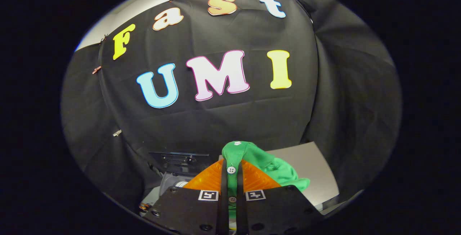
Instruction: Put the clothes into the washing machine and then close the washing machine lid.
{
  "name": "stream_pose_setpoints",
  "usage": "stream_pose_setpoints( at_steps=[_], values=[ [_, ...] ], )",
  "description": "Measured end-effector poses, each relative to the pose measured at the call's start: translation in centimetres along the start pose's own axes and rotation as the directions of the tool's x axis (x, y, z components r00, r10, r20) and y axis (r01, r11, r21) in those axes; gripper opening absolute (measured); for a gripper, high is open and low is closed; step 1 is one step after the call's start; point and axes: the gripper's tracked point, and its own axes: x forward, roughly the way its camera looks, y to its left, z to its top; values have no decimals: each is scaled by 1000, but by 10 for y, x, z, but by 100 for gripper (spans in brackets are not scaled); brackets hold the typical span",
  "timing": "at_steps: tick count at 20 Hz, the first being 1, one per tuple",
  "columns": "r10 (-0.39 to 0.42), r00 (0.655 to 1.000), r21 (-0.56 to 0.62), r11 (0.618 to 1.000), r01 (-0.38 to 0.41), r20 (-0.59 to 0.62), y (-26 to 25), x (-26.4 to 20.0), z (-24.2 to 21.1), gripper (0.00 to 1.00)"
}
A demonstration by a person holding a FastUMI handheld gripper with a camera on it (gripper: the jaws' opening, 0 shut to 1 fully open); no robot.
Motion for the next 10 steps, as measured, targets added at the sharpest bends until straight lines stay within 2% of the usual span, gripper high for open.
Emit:
stream_pose_setpoints(
  at_steps=[1,2,5,10],
  values=[
    [6,1000,0,1000,-6,10,3,7,4,12],
    [7,1000,3,1000,-7,21,6,4,5,5],
    [16,1000,55,998,-15,-24,22,0,8,5],
    [75,992,33,996,-79,100,76,-20,63,5]
  ],
)
